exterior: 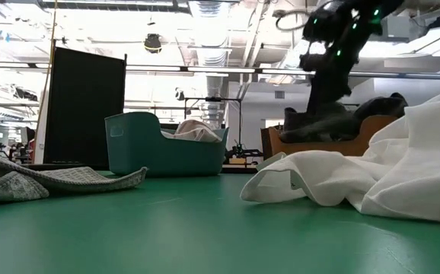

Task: Sort towels by color in basket
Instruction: Put the dark gray towel into the orange bin

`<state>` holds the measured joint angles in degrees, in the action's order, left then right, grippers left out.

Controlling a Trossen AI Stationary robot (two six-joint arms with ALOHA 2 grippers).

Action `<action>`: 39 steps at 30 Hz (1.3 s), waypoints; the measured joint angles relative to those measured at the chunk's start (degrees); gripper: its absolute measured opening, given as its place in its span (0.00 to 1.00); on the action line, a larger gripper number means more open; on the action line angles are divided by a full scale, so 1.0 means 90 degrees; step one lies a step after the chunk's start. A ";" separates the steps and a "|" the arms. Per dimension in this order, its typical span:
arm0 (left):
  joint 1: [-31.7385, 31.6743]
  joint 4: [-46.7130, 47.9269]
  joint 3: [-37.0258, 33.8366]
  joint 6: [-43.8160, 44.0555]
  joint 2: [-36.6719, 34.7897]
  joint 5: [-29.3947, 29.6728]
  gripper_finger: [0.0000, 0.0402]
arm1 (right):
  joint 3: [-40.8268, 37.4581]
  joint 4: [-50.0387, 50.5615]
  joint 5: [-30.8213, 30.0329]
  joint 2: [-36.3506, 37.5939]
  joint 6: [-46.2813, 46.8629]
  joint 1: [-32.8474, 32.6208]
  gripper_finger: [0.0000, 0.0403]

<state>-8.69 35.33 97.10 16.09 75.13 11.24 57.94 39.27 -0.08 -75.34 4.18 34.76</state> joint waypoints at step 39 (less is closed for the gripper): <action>0.0005 0.0481 0.0000 0.0083 -0.0005 -0.0053 0.60 | 0.0509 -0.0559 0.0932 -0.0544 -0.0012 0.2929 0.05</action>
<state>-8.64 39.66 97.10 16.83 75.09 10.76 62.52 34.25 8.32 -80.23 4.08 61.12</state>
